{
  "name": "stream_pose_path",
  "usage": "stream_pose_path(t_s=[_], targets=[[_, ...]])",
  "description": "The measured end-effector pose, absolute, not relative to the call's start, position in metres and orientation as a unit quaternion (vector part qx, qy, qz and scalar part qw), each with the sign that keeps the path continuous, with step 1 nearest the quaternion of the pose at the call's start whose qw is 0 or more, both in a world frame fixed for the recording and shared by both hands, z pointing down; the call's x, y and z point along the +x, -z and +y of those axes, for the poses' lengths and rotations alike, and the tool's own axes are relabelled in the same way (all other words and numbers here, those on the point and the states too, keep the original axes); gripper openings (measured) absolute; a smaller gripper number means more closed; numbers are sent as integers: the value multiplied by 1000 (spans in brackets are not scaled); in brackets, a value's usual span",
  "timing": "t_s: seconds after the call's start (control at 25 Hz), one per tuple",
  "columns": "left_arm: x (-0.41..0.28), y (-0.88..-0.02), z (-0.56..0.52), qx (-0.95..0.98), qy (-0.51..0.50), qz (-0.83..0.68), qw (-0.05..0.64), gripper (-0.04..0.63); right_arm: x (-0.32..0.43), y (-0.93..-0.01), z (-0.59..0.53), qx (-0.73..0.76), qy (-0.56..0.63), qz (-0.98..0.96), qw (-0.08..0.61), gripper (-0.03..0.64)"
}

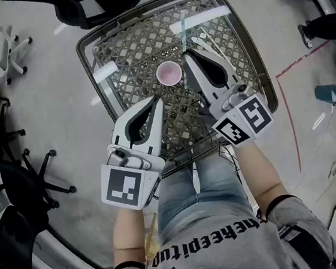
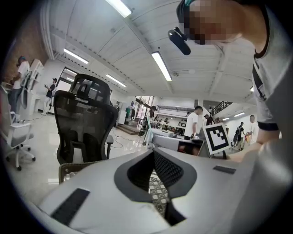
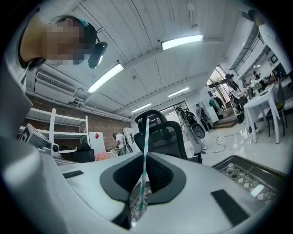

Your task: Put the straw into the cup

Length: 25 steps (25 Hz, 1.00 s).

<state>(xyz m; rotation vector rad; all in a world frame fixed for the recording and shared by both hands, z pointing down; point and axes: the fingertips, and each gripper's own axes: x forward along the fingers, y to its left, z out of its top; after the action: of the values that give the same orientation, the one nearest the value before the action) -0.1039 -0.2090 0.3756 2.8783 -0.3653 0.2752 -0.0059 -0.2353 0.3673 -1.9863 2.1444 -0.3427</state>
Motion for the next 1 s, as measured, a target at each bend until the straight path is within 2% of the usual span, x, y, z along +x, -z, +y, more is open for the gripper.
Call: stream_pose_path(t_s=[1.0], targets=[[-106, -453, -205, 978, -107, -114, 136, 25, 2, -455, -259, -712, 77, 692, 88, 37]])
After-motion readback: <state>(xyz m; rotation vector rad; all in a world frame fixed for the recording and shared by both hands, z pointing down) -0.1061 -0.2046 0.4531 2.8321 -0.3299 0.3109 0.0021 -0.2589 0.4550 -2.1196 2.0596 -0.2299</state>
